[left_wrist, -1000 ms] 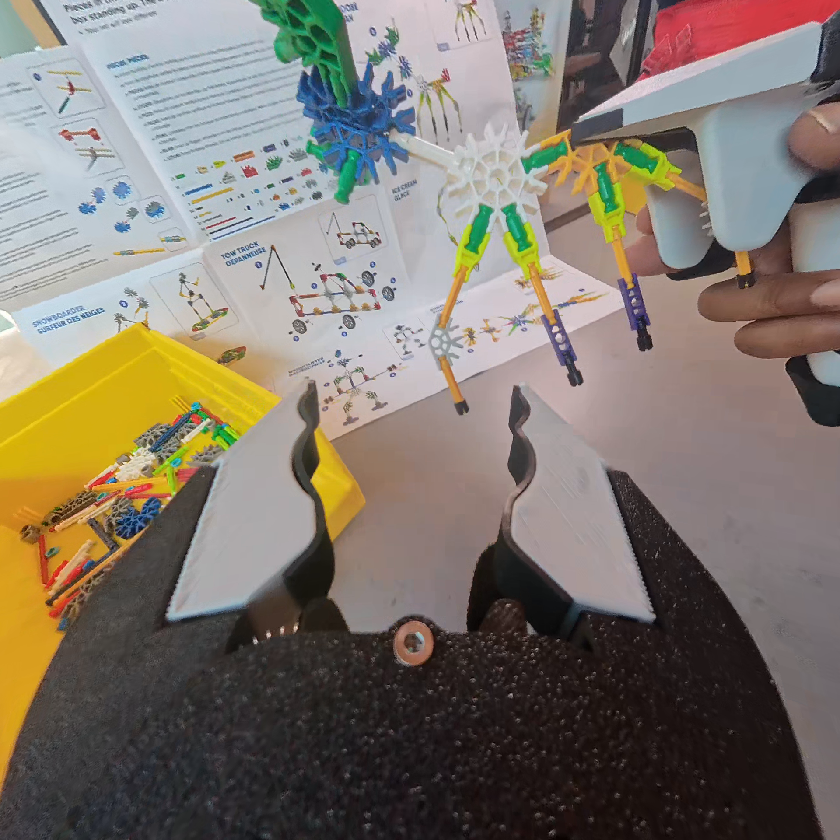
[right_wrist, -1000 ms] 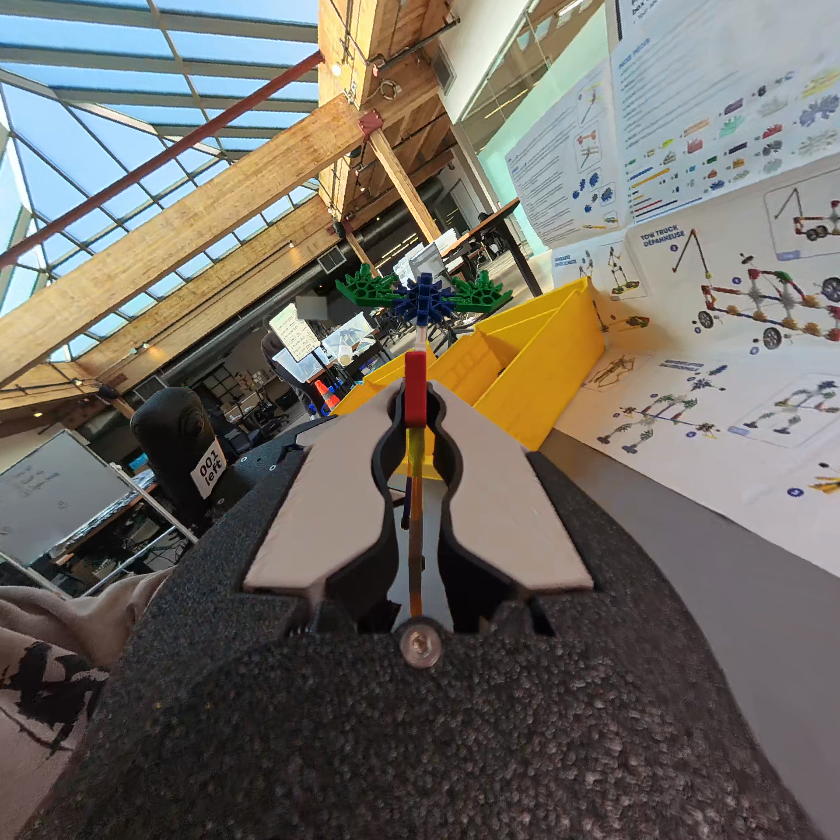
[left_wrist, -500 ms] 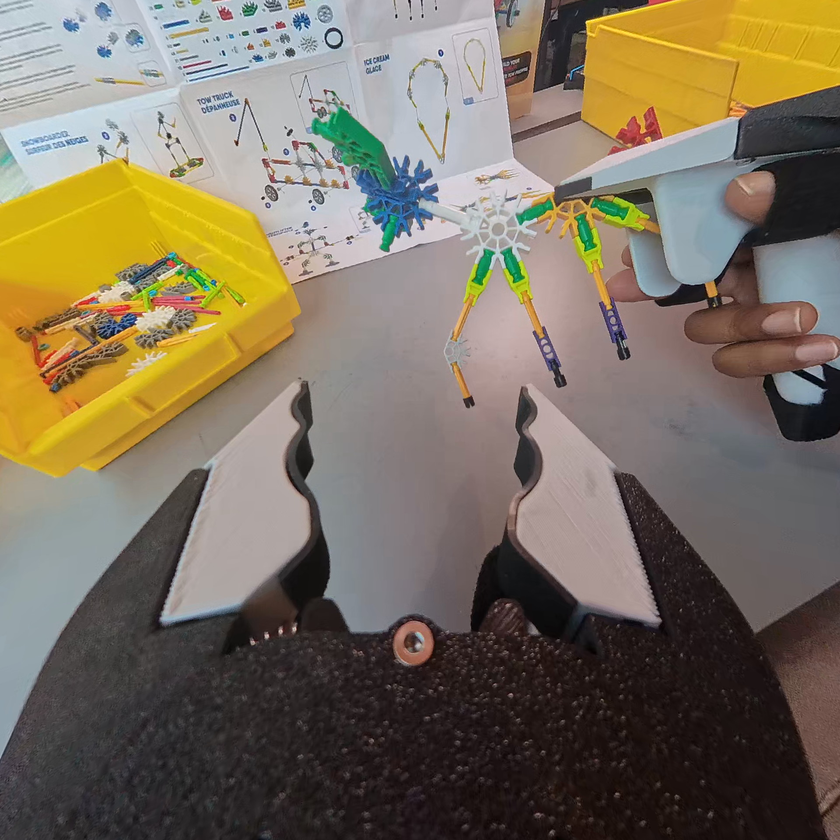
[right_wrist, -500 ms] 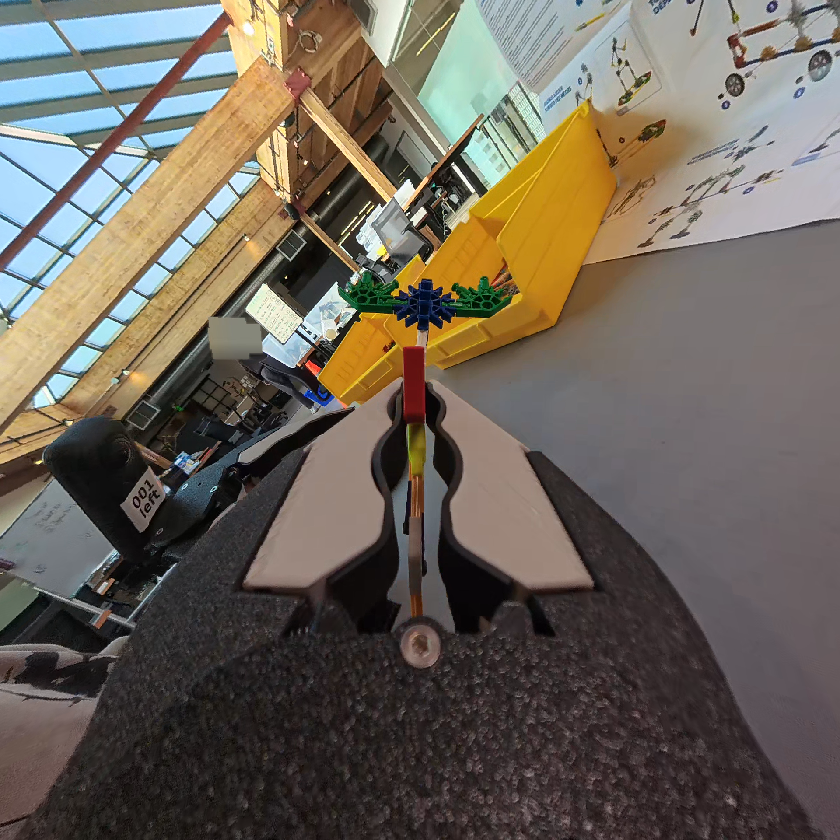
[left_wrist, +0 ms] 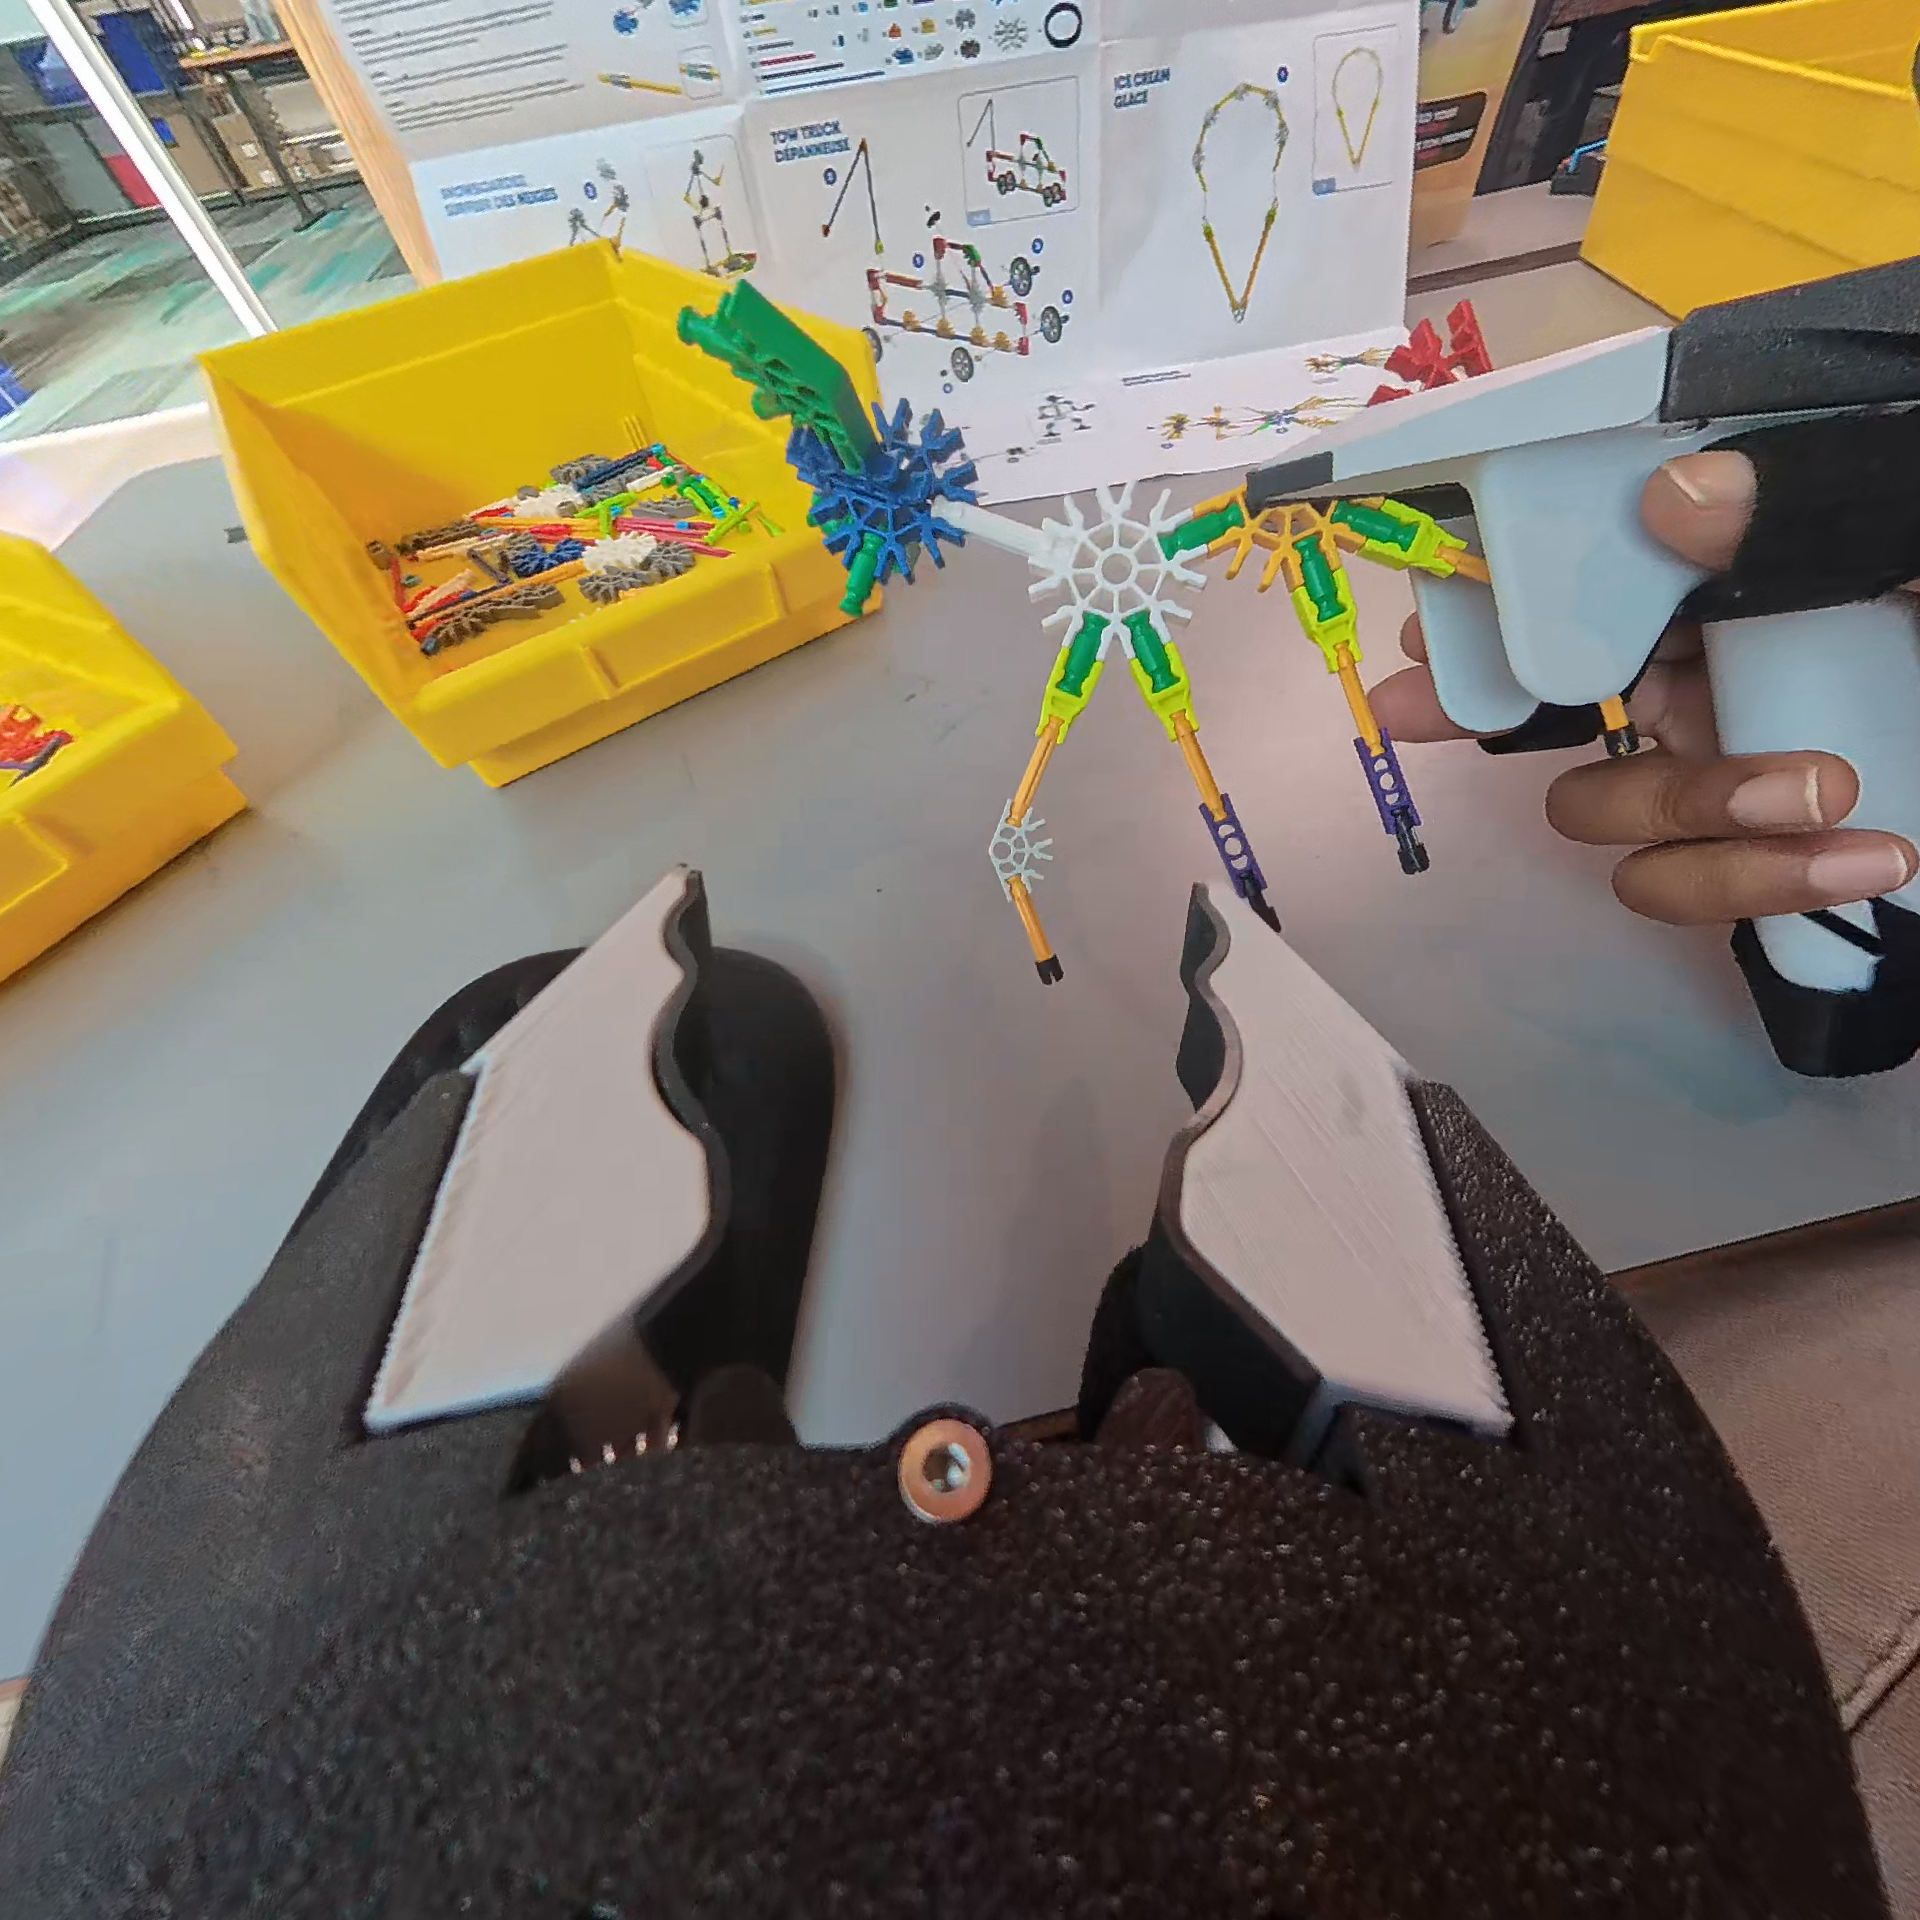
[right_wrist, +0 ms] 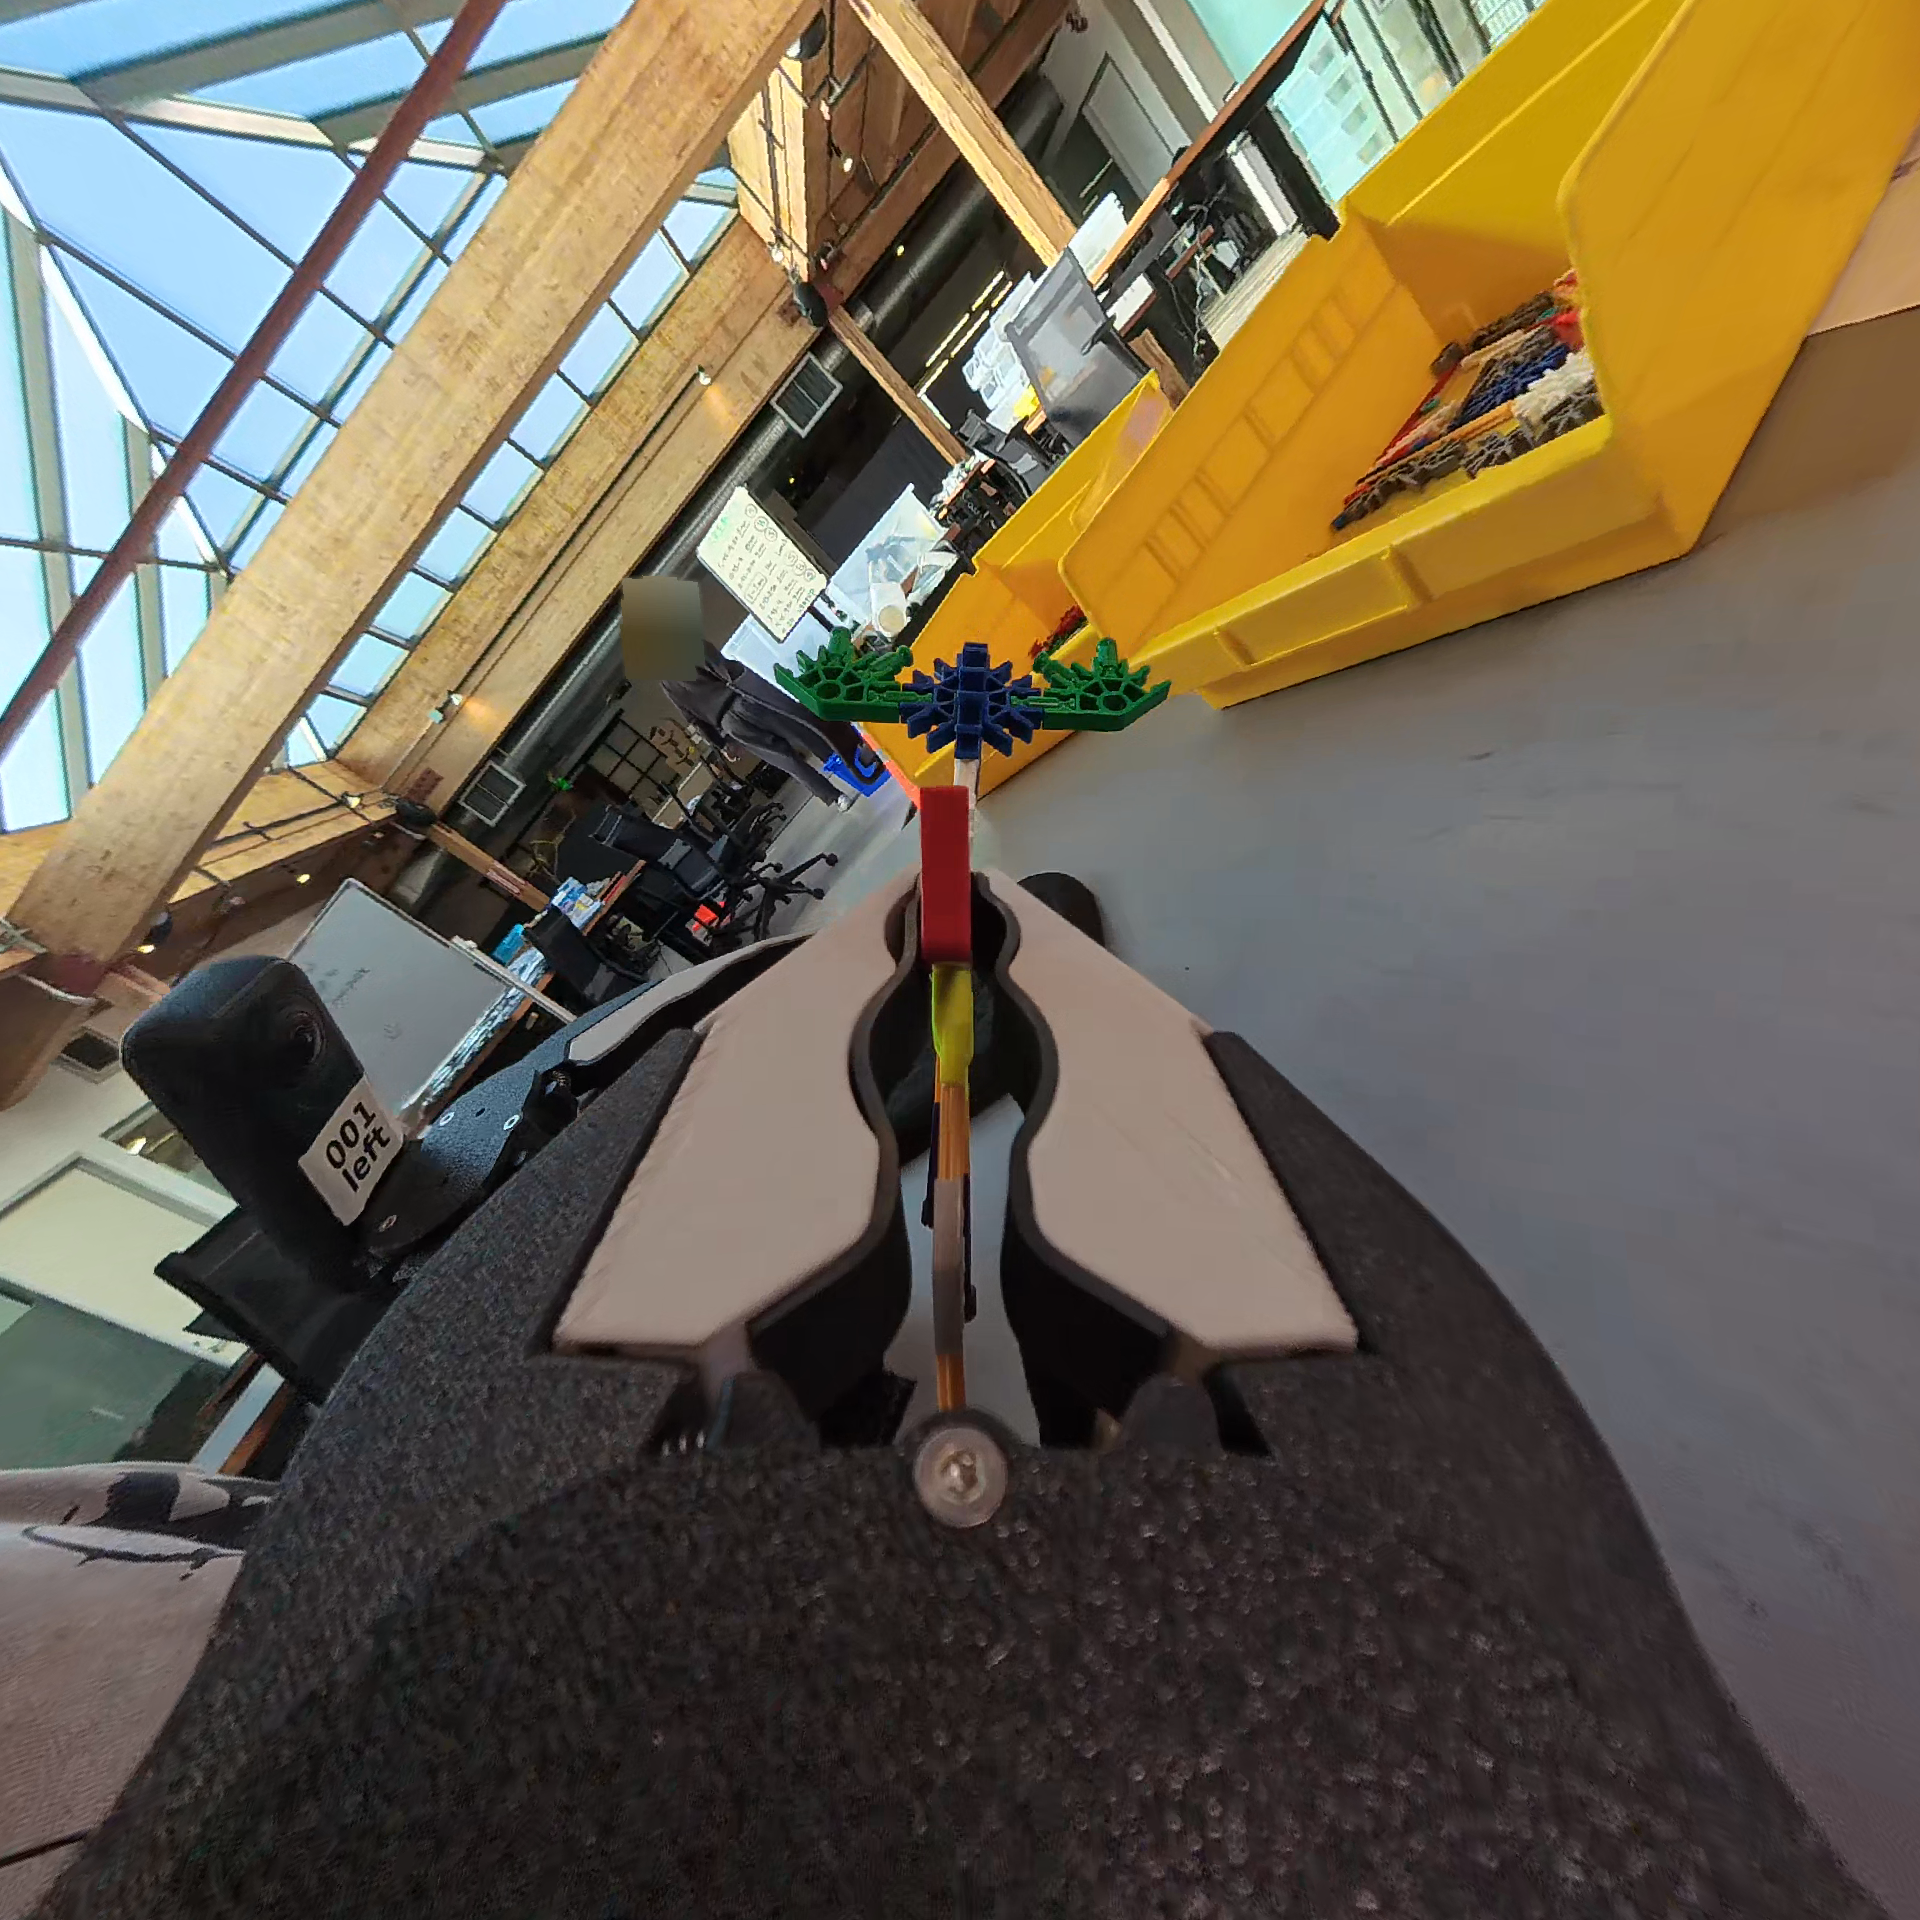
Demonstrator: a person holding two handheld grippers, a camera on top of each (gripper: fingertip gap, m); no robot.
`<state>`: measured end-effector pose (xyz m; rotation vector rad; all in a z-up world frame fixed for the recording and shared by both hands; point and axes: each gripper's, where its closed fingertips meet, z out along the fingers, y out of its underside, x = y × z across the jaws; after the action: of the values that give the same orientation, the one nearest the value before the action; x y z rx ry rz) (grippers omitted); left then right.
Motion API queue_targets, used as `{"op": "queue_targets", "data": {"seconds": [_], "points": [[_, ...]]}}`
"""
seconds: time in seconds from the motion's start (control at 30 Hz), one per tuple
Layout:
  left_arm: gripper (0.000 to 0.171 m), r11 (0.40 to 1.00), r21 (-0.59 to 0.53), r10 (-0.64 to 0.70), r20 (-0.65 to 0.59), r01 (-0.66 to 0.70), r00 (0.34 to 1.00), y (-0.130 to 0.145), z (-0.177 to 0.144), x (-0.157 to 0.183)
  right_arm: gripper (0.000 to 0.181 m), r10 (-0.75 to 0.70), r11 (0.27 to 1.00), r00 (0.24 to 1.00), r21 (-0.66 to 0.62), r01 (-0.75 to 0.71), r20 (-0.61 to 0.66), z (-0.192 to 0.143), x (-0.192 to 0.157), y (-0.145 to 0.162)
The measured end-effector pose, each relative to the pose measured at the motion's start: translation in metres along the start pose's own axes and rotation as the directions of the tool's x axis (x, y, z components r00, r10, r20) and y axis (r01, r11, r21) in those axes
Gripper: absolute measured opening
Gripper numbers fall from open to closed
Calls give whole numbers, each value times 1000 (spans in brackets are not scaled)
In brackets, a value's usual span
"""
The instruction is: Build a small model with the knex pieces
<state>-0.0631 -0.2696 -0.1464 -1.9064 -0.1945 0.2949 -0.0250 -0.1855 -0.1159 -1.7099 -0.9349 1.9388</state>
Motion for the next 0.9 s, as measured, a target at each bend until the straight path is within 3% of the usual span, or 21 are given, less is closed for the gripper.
{"op": "queue_targets", "data": {"seconds": [0.5, 0.9], "points": [[95, 997, -15, -74, 235, 80, 969, 28, -51, -48, 4, 40, 993, 985, -116, -21, 169, 80, -37, 31], [97, 988, -12, -134, 412, 153, 901, 52, -102, -74, 5, 86, 971, 947, -239, -10, 308, 134, -84, 69]]}}
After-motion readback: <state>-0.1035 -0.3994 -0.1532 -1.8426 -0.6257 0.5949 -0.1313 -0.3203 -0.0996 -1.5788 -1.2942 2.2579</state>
